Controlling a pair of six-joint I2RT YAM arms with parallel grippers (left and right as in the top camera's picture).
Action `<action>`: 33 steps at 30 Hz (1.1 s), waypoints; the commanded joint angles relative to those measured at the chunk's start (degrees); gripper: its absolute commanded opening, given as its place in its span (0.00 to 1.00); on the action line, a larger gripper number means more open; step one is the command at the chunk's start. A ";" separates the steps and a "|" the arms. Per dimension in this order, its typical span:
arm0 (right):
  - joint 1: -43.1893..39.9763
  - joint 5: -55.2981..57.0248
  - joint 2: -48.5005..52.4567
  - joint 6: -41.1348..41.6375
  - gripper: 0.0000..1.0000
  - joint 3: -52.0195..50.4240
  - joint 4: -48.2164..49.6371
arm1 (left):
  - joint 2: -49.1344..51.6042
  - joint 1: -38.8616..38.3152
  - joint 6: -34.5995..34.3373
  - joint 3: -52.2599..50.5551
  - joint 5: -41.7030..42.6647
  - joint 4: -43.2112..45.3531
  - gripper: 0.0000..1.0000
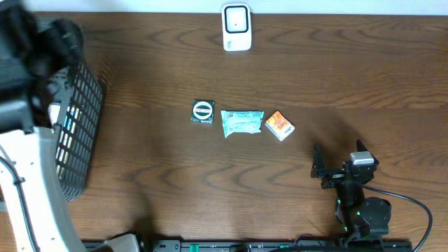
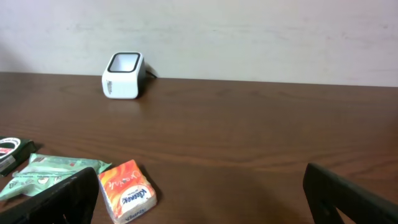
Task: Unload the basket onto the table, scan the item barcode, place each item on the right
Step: 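Reach the left gripper into the basket and grasp the cream bag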
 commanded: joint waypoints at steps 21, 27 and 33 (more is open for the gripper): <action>0.44 -0.22 -0.24 -0.24 0.99 -0.07 -0.22 | 11.89 24.00 17.99 -20.46 3.19 0.52 0.89; 0.44 -0.22 -0.24 -0.24 0.99 -0.07 -0.22 | 16.41 25.81 21.53 -22.56 3.21 3.72 0.89; 0.44 -0.22 -0.24 -0.24 0.99 -0.07 -0.22 | 22.51 25.81 23.78 -22.56 3.26 5.18 0.89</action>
